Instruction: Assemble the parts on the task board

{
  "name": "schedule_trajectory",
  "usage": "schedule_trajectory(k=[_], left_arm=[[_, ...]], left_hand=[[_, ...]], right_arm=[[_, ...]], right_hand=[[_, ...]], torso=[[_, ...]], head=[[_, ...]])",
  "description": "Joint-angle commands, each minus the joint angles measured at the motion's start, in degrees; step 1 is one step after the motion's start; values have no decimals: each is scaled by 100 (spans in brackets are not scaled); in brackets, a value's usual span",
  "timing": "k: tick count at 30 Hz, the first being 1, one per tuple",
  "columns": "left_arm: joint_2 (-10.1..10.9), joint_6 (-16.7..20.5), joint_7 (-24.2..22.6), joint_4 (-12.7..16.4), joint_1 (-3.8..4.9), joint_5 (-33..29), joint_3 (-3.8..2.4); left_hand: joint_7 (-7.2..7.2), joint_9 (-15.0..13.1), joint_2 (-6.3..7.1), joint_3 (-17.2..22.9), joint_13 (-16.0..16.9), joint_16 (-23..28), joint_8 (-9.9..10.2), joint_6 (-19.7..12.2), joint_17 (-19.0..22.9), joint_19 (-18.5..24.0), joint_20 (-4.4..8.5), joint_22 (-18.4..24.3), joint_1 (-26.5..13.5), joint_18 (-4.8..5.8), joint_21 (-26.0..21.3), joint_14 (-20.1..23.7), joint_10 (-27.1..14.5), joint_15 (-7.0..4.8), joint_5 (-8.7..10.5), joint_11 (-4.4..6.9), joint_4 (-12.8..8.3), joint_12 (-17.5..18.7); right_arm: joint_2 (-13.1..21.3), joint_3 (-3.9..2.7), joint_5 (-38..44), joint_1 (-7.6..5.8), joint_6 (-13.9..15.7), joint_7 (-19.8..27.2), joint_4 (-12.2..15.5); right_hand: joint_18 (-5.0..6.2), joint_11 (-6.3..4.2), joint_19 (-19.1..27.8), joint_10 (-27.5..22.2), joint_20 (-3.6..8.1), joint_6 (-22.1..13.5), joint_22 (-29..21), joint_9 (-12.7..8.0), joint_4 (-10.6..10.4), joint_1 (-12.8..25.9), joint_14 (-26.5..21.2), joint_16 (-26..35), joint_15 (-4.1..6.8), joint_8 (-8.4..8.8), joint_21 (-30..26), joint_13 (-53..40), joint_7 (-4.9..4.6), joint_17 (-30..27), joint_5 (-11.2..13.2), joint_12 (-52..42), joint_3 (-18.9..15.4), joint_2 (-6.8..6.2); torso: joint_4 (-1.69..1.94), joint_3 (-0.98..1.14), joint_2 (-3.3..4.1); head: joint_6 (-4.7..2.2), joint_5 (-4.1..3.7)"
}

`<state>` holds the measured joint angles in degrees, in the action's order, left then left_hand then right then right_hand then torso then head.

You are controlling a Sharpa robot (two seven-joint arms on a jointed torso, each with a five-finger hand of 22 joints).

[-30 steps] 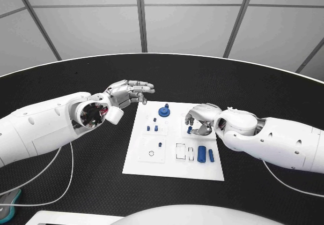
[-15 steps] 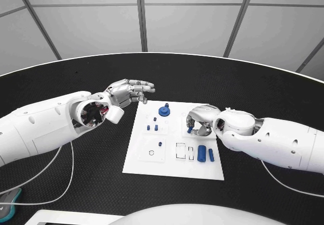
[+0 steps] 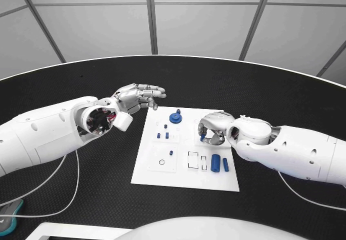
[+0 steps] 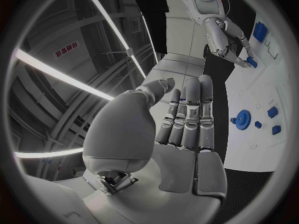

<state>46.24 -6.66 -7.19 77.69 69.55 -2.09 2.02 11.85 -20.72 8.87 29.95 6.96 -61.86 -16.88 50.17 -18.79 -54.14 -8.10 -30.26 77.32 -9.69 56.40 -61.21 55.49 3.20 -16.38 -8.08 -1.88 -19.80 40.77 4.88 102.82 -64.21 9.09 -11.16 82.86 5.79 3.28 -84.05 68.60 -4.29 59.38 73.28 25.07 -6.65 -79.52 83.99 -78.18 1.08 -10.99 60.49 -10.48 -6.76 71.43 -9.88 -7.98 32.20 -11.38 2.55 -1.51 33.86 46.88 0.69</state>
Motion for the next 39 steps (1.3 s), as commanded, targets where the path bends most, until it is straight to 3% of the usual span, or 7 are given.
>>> schedule_trajectory(k=[1,10,20,25,30,33,39], left_arm=[[-3,-4,3,-2,0,0,0],[-9,-9,9,-12,0,0,0],[-18,-22,14,-36,0,0,0],[-28,-30,17,-62,-1,0,1],[-42,-41,21,-96,-2,0,1],[-55,-52,27,-117,-2,0,1],[-101,-79,34,-171,-3,0,2]], left_hand=[[7,-5,-22,-26,-6,27,-29,7,5,30,-5,6,46,-95,-14,54,-48,-5,-13,10,1,-20],[7,-5,-22,-26,-6,27,-29,7,5,30,-5,6,46,-95,-14,54,-48,-5,-13,10,1,-20],[5,-6,-33,-23,-8,30,-33,6,10,29,-4,8,60,-96,-16,54,-50,-7,-16,12,0,-23],[5,-6,-33,-23,-8,30,-33,6,10,29,-4,8,60,-96,-16,54,-50,-7,-16,12,0,-23],[5,-6,-33,-23,-8,30,-33,6,10,29,-4,8,60,-96,-16,54,-50,-7,-16,12,0,-23],[5,-6,-33,-23,-8,30,-33,6,10,29,-4,8,60,-96,-16,54,-50,-7,-16,12,0,-23],[5,-6,-33,-23,-8,30,-33,6,10,29,-4,8,60,-96,-16,54,-50,-7,-16,12,0,-23]], right_arm=[[-6,0,0,5,21,-5,-3],[37,0,0,17,136,-52,67],[225,-1,-1,19,320,-132,373],[419,-9,-112,17,414,-221,662],[601,-46,-214,-28,493,-315,1066],[631,-63,-237,-59,553,-331,1310],[350,-76,-389,-79,664,-224,1562]], right_hand=[[-45,1,-87,66,32,46,7,8,-17,39,226,12,37,-25,25,6,-14,2,23,-12,33,57],[-71,-74,-131,322,80,218,115,134,53,62,253,-49,98,-176,190,-14,58,89,-9,-1,68,192],[-78,-109,-140,454,104,263,146,212,102,61,259,-61,124,-254,232,-33,85,105,9,3,94,254],[-80,-110,-143,464,106,263,154,219,101,69,259,-62,126,-259,244,-34,86,107,9,6,97,259],[-84,-113,-146,474,108,263,166,226,103,71,261,-67,128,-265,264,-35,88,114,6,9,103,263],[-84,-113,-146,474,108,263,166,226,103,71,261,-67,128,-265,264,-35,88,114,6,9,103,263],[-86,-118,-149,492,113,261,176,244,118,68,263,-73,133,-278,278,-36,87,123,-6,18,119,267]], torso=[[-1,2,-1],[-5,4,-2],[-15,0,-13],[-19,-7,-22],[-11,-27,-37],[-6,-37,-44],[1,-21,-27]], head=[[4,2],[15,2],[-2,2],[-15,-3],[-24,3],[-12,38],[-15,117]])
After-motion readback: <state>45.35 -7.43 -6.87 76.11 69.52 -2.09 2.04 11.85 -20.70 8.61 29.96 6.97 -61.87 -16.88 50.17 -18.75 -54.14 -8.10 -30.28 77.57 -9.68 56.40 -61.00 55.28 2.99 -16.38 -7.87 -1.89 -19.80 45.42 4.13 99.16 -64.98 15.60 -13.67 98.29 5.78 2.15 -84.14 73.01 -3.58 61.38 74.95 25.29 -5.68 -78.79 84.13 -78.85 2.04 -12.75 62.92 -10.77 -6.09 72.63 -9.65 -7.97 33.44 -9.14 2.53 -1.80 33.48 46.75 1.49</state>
